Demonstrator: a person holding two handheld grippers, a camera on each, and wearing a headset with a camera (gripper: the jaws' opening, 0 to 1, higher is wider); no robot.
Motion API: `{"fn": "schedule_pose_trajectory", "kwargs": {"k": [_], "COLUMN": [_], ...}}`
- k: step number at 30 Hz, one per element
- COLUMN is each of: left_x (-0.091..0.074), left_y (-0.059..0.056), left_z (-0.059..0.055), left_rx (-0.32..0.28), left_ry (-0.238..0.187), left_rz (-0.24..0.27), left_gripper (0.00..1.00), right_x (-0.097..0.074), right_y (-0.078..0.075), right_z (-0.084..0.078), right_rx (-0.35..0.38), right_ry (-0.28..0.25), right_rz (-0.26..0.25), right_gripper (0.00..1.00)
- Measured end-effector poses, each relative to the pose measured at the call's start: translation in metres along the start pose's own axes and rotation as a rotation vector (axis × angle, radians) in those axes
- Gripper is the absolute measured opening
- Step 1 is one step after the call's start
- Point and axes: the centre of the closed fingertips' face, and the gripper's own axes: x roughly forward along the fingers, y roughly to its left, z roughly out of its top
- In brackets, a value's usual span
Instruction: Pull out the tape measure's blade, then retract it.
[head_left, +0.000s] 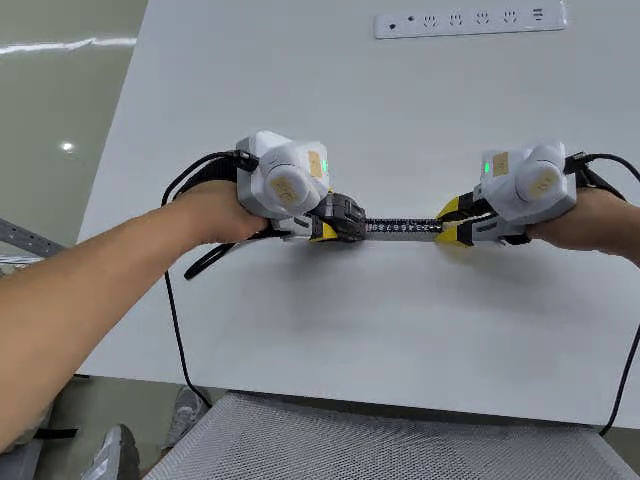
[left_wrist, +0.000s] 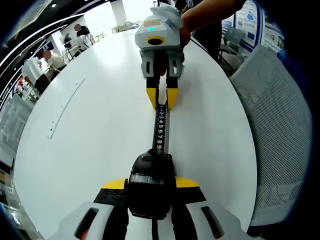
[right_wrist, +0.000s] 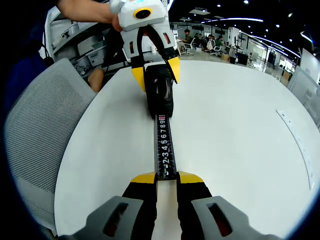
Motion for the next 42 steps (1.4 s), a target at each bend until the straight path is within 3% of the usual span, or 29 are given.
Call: {"fn": "schedule_pose_trajectory", "kwargs": {"k": [27,42], "left_x": [0.002,0.003], "left_y": [0.001,0.001], "left_z": [-0.001,-0.002], "left_rx": [0.005,0.01], "left_ry": [0.004,0.006], "left_rz": [-0.003,-0.006], "left_gripper": [0.29,0.29], "right_x": [-0.022,-0.043], "right_y": [-0.001,-0.005], "right_z": [-0.022,-0.043], "right_rx": [0.029,0.041], "right_ry": [0.012,0.036], "right_rz": [-0.009,-0.013], "right_gripper": [0.1,0.09]}}
